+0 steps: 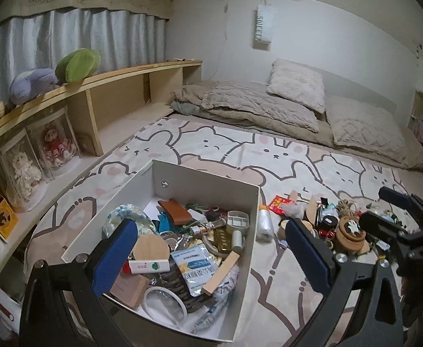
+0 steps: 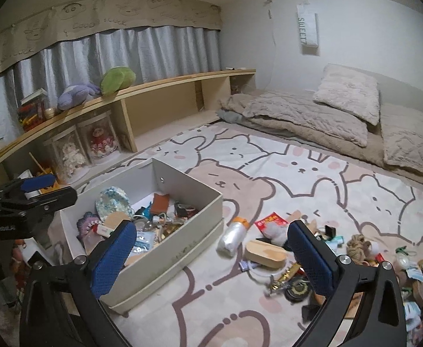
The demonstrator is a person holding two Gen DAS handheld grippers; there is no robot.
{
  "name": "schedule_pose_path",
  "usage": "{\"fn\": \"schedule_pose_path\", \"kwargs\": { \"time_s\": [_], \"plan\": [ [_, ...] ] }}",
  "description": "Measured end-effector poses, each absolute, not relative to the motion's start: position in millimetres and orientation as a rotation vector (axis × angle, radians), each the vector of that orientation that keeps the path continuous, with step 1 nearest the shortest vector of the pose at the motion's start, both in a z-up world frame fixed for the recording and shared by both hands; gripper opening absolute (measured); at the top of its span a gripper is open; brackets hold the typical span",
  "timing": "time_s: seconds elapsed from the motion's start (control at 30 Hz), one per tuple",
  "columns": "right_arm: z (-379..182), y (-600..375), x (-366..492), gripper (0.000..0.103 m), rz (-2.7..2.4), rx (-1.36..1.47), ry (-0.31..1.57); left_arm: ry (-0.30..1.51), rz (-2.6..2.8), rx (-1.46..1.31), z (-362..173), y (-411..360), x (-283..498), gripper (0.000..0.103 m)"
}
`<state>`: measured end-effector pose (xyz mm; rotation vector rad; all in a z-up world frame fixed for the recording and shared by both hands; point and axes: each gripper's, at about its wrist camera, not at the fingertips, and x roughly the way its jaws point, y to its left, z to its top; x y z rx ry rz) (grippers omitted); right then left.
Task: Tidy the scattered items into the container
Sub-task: 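Withdraw both open tools from the box back toward the pile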
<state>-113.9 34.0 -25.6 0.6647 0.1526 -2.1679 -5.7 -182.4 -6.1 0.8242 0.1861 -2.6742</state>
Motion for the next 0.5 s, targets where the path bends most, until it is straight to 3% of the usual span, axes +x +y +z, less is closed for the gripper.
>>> {"fn": "schedule_pose_path", "kwargs": {
  "time_s": [0.5],
  "plan": [
    [-18.9,69.2,-106.2,0.103,-2.220,0.625,0.150,0.199,-2.713,0.780,4.3,-159.7,4.9,0.103]
  ]
}}
